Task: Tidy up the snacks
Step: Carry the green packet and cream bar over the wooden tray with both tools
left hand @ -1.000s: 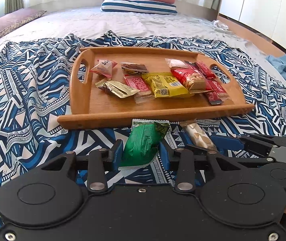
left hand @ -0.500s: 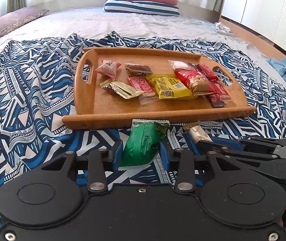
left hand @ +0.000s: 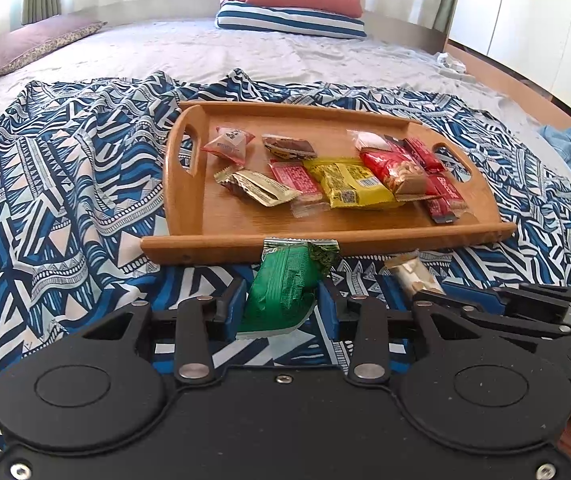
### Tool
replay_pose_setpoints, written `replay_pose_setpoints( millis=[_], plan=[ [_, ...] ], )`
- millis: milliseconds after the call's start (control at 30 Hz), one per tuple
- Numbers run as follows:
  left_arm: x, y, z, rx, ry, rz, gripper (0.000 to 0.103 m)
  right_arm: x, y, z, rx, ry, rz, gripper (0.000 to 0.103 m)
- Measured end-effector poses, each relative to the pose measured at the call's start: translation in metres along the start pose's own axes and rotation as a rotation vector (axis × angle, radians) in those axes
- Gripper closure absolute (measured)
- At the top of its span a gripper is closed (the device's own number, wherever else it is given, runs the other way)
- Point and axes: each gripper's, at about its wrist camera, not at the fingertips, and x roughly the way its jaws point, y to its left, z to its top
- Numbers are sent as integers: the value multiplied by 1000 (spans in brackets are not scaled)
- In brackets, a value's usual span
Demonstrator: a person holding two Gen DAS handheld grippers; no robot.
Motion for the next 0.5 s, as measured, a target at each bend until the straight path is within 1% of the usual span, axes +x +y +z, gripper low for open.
replay_pose_setpoints(
  millis=[300, 500],
  plan=[
    [-8, 3, 16, 0, -37, 2, 66, -16, -1, 13, 24, -31, 7, 78],
    [-10, 4, 33, -7, -59, -2, 66, -24, -2, 28, 32, -56, 5, 78]
  ],
)
